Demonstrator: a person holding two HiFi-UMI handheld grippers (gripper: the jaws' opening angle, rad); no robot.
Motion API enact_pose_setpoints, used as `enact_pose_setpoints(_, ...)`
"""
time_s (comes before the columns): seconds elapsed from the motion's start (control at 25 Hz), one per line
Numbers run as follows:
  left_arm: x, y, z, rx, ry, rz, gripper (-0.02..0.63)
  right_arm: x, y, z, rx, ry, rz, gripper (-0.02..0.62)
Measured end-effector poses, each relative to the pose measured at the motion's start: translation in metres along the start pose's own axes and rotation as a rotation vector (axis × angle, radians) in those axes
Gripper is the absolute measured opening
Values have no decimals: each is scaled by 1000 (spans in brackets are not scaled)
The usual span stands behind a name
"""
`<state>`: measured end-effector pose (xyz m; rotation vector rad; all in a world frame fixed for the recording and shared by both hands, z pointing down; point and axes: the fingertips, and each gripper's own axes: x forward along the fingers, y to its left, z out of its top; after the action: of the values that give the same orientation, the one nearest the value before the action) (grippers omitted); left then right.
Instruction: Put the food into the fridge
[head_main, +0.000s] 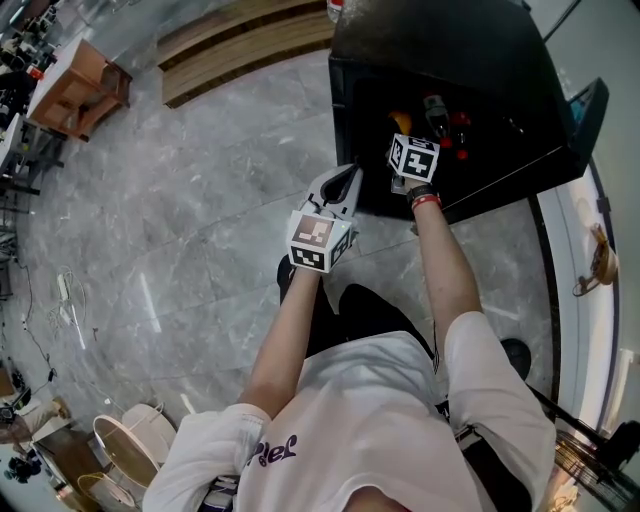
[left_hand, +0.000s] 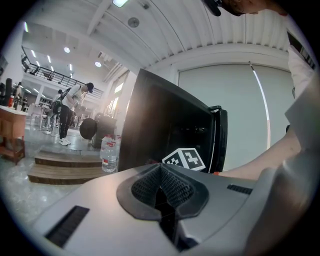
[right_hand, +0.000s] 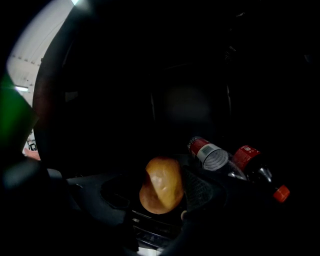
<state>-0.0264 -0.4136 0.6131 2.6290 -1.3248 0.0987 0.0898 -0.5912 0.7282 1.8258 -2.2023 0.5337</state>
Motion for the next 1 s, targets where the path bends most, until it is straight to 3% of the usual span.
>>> enact_pose_setpoints(0.52,0,10,-7,-5,25,15,17,24,5,7,-28,14,29,265)
enact_pose_setpoints(0.76,2,12,-27,-31,68,15,17,25,7,12,-11,8,70,311)
enact_pose_setpoints(1.0,3,6,3,-15,14,18,17,19,7,20,-21,-3,73,325)
